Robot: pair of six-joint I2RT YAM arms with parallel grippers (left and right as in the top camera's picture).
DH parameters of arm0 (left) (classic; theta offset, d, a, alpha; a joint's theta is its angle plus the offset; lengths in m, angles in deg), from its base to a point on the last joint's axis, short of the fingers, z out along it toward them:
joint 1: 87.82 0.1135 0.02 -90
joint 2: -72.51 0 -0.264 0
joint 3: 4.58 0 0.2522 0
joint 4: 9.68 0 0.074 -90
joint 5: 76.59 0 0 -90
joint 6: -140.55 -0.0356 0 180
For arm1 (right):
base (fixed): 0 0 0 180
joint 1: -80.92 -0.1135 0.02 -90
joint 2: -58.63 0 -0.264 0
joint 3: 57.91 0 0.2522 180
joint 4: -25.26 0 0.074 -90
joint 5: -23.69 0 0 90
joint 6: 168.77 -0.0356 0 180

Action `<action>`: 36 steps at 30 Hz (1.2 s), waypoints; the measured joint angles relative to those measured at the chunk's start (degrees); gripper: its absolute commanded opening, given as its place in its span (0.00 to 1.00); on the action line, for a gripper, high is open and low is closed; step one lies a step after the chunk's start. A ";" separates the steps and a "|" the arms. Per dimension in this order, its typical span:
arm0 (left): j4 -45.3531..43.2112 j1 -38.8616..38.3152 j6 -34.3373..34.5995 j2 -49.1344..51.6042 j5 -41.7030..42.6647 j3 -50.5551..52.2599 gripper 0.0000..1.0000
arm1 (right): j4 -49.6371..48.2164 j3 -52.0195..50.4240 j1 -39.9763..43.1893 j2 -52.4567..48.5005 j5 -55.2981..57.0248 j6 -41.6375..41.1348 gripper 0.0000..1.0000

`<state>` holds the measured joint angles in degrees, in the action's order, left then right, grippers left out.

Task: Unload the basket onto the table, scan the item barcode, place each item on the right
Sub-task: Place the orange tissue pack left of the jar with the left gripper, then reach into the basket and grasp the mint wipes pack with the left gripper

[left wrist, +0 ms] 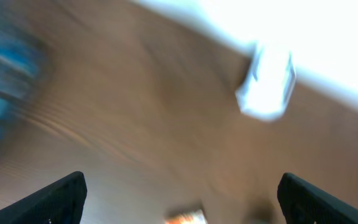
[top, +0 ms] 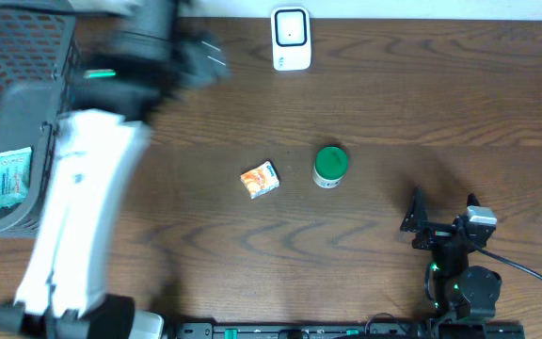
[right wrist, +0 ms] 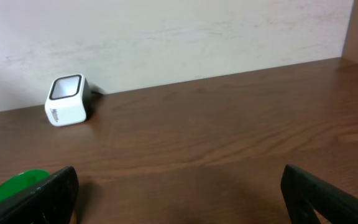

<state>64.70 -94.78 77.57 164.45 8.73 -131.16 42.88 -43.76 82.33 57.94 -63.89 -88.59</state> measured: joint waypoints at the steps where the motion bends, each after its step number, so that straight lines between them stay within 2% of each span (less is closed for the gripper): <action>1: 0.50 4.28 -0.79 -1.03 -0.46 -1.97 0.98 | 0.00 0.00 0.00 0.00 -0.02 0.00 0.99; 4: 1.57 17.99 -3.56 -3.19 -1.60 -4.37 0.98 | 0.00 0.00 0.00 0.00 -0.02 0.00 0.99; 7: 3.26 27.93 -5.79 -2.78 -1.86 -2.51 0.98 | 0.00 0.00 0.00 0.00 -0.04 0.00 0.99; 11: -0.04 37.35 -8.83 0.35 -1.88 6.27 0.98 | 0.02 0.00 0.00 0.00 -0.02 0.00 0.99; 14: -7.39 42.23 -12.85 3.10 -1.79 15.74 0.98 | 0.00 0.00 0.00 0.00 0.00 0.00 0.99; 18: -14.49 45.64 -19.80 5.49 -1.90 25.38 0.98 | 0.00 0.00 0.00 0.00 0.00 0.00 0.99; 21: -17.79 46.34 -29.20 7.69 -1.86 30.84 0.98 | 0.00 0.00 0.00 0.00 0.00 0.00 0.99; 25: -20.87 46.34 -36.89 12.55 -1.68 32.65 0.98 | 0.00 0.00 0.00 0.00 -0.02 0.00 0.99; 30: -23.61 46.34 -42.62 17.66 -1.68 32.65 0.99 | 0.00 0.00 0.00 0.00 0.00 0.00 0.99; 31: -24.20 46.34 -43.63 18.60 -1.70 32.65 0.98 | 0.00 0.00 0.00 0.00 -0.02 0.00 0.99; 34: -25.75 46.34 -45.62 20.76 -1.75 32.68 0.75 | 0.00 0.00 0.00 0.00 -0.02 0.00 0.99; 36: -26.62 46.36 -46.31 21.68 -2.34 32.65 0.70 | 0.00 0.00 0.00 0.00 -0.02 0.00 0.99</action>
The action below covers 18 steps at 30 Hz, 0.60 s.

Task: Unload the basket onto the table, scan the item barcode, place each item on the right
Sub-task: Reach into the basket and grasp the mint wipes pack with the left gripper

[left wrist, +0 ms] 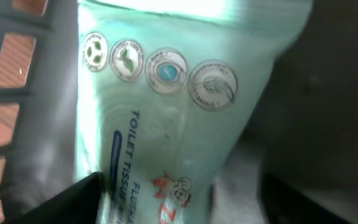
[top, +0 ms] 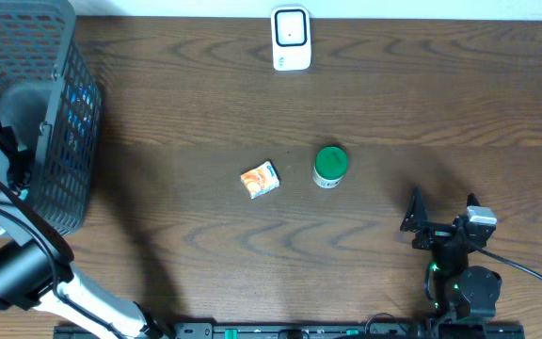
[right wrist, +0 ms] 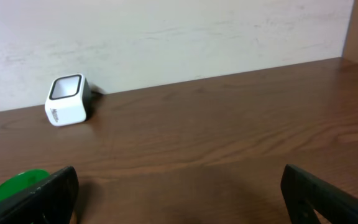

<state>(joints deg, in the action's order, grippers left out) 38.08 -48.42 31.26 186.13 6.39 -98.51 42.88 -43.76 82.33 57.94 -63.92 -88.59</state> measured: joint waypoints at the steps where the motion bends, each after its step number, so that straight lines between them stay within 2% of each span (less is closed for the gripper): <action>1: -0.39 0.07 -0.46 0.33 -0.37 0.00 0.69 | 0.00 0.00 0.00 0.00 0.00 0.00 0.99; 6: -1.25 0.28 -0.98 0.50 -1.07 0.00 0.51 | 0.00 0.00 0.00 0.00 0.00 0.00 0.99; 8: -1.53 0.33 -1.31 0.50 -1.22 0.00 0.41 | 0.00 0.00 0.00 0.00 0.00 0.00 0.99; 12: -1.64 0.35 -1.05 0.24 -1.29 -0.39 0.35 | 0.00 0.00 0.00 0.00 0.00 0.00 0.99; 16: -1.33 0.13 0.92 -1.99 -0.55 -1.49 0.23 | 0.02 0.00 0.00 0.00 0.00 0.00 0.99; 18: -1.18 -0.22 2.47 -4.85 -0.39 -2.82 0.13 | 0.00 0.00 0.00 0.00 0.02 0.00 0.99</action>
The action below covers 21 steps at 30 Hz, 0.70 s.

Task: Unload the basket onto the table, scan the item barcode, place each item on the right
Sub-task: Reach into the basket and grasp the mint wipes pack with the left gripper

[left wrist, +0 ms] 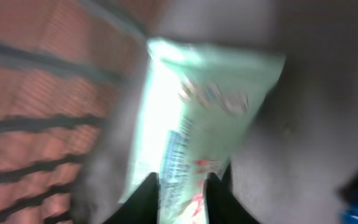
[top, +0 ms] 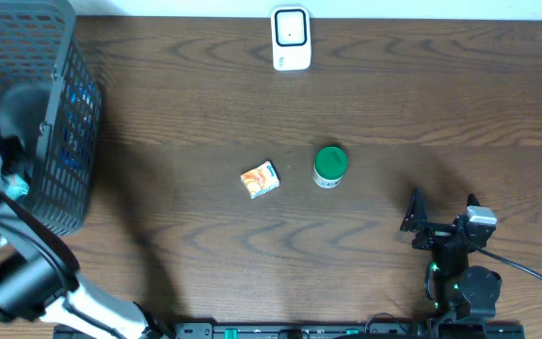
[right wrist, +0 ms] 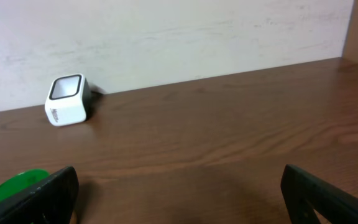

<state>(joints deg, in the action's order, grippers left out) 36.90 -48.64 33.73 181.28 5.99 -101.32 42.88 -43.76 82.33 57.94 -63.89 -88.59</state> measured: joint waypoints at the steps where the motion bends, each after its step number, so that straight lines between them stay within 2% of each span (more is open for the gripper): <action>1: -0.04 -0.26 0.85 -2.12 0.13 -1.03 0.11 | 0.00 0.00 0.00 0.00 -0.02 0.00 0.99; 4: -0.72 -1.40 4.24 -10.56 0.15 -4.11 0.12 | 0.02 0.00 0.00 0.00 0.00 0.00 0.99; 5: -1.53 -1.95 5.35 -13.88 0.20 -4.83 0.43 | 0.00 0.00 0.00 0.00 0.00 0.00 0.99; 6: -2.21 -2.64 6.43 -17.46 0.24 -5.55 0.69 | 0.00 0.00 0.00 0.00 -0.02 0.00 0.99; 7: -2.86 -3.37 7.02 -21.00 0.20 -6.16 0.81 | 0.00 0.00 0.00 0.00 -0.02 0.00 0.99; 9: -3.39 -4.50 8.04 -26.56 0.57 -7.32 0.95 | 0.00 0.00 0.00 0.00 -0.02 0.00 0.99; 11: -2.03 -4.66 8.61 -29.86 0.68 -8.39 0.99 | 0.00 0.00 0.00 0.00 -0.02 0.00 0.99; 14: 2.38 -3.61 8.87 -29.33 0.66 -8.70 0.98 | 0.00 0.00 0.00 0.00 0.00 0.00 0.99; 21: 9.31 -1.25 3.48 -10.14 0.85 -5.73 0.98 | 0.00 0.00 0.00 0.00 0.00 0.00 0.99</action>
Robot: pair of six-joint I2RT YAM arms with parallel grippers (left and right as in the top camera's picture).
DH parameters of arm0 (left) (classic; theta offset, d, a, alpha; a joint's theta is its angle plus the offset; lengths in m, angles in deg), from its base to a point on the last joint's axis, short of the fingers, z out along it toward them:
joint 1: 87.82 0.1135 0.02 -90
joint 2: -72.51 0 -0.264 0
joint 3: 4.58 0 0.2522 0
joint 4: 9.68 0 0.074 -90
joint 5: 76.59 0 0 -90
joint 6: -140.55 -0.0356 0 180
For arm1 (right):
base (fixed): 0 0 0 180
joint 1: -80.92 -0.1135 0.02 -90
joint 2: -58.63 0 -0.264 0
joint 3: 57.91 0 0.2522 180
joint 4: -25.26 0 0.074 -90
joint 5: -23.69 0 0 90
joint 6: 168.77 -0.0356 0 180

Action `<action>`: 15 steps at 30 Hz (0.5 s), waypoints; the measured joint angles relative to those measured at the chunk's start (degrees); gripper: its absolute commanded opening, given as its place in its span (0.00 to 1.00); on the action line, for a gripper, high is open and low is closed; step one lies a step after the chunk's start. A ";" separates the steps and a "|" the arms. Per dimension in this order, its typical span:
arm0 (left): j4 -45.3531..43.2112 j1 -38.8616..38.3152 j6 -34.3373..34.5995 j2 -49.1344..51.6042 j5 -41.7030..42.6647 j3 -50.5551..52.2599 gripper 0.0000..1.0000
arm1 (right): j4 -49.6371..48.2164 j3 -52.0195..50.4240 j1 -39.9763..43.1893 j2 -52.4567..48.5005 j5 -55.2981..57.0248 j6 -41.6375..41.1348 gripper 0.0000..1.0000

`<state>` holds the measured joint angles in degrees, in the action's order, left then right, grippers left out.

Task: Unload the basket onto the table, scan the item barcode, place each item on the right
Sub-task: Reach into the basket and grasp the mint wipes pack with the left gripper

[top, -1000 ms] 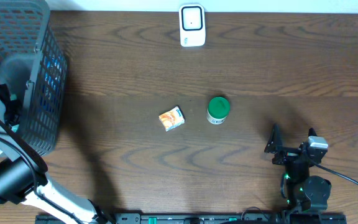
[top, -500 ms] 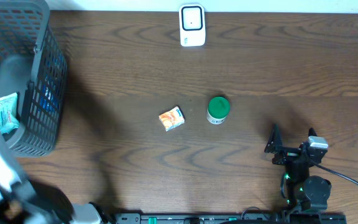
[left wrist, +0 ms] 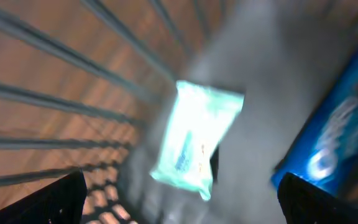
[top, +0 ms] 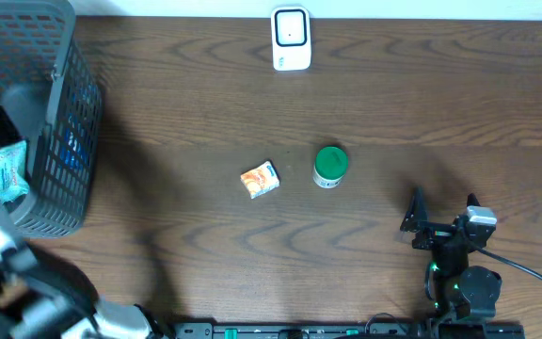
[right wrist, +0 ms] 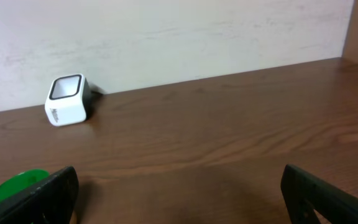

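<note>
A mint-green toilet tissue packet (left wrist: pixel 197 146) lies on the grey floor of the mesh basket (top: pixel 64 56); the overhead view shows the packet (top: pixel 7 174) at the basket's near left. My left gripper (left wrist: pixel 182 208) hangs open above it, clear of it, with nothing between its fingers. The white scanner (top: pixel 291 39) stands at the table's far edge, also seen as the scanner (right wrist: pixel 69 99) in the right wrist view. My right gripper (right wrist: pixel 179 196) rests open and empty near the front right of the table.
A blue packet (left wrist: pixel 337 146) lies in the basket to the right of the tissue packet. A small orange box (top: pixel 261 179) and a green-lidded can (top: pixel 329 166) sit mid-table. The basket's wire walls (left wrist: pixel 55 87) surround the left gripper.
My left gripper's fingers stood close together around the tissue packet; now they are wide open and farther from the packet, which lies loose in the basket. The right arm is unchanged.
My left arm was over the table by the basket, gripper open. Then it was inside the basket, open just above the tissue packet. Then its fingers stood narrow around the packet. Now it is open and higher, the packet lying in the basket. The right arm never moved.
</note>
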<state>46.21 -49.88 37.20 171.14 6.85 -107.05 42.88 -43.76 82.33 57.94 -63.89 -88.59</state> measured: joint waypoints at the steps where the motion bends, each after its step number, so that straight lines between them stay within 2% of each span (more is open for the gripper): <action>1: 0.11 0.37 -0.61 3.19 0.00 0.59 0.98 | 0.02 0.00 0.00 0.00 -0.02 0.00 0.99; 5: -0.94 1.14 -1.95 10.19 0.17 1.22 0.98 | 0.02 0.00 0.00 0.00 0.00 0.00 0.99; 11: -2.47 1.25 -3.06 15.10 0.20 1.20 0.98 | 0.00 0.00 0.00 0.00 -0.02 0.00 0.99; 13: -2.95 1.25 -3.28 16.72 0.22 1.20 0.93 | 0.00 0.00 0.00 0.00 -0.02 0.00 0.99; 14: -3.19 1.25 -3.37 17.62 0.22 1.20 0.85 | 0.00 0.00 0.00 0.00 0.00 0.00 0.99; 15: -3.41 1.25 -3.13 18.58 0.22 1.20 0.73 | 0.00 0.00 0.00 0.00 -0.02 0.00 0.99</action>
<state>42.80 -48.64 34.08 189.72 7.06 -105.85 42.88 -43.76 82.33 57.94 -63.92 -88.59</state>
